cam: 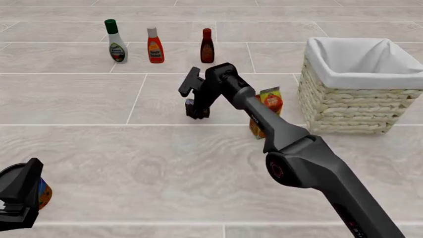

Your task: Pick the chocolate pudding and place it in the basket.

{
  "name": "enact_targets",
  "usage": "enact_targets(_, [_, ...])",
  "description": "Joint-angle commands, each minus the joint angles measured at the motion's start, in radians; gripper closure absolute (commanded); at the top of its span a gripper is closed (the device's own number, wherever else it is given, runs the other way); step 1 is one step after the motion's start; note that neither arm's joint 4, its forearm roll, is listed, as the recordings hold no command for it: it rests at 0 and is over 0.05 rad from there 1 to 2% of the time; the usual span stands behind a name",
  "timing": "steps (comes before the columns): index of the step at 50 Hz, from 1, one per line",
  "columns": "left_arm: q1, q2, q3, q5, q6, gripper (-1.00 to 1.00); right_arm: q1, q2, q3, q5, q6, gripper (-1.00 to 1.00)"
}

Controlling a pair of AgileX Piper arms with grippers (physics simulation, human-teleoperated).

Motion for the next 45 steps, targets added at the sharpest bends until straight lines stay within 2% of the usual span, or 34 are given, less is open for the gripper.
enact_targets(1, [0.001,0.000,0.002,-0.002,0.001,-1.00,-0.007,0.008,-0.001,0.001,0.003,-1.00])
enact_targets(12, [0.001,0.000,0.002,-0.002,0.001,-1.00,-0.003,0.012,-0.002,0.006,0.008,-1.00])
enact_targets(13, [0.001,0.000,0.002,-0.002,0.001,-1.00,-0.003,0.010,-0.001,0.006,0.008,1.00])
enact_targets(41, [0.001,0.000,0.002,-0.002,0.001,-1.00,0.014,-0.084,0.017,0.037,-0.007,1.00])
enact_targets(43, [0.001,0.000,0.002,-0.002,0.001,-1.00,0.015,-0.126,0.076,0.009,-0.008,1.00])
enact_targets(45, [0.001,0.000,0.002,-0.002,0.001,-1.00,0.017,-0.218,0.245,-0.071,-0.010,1.00])
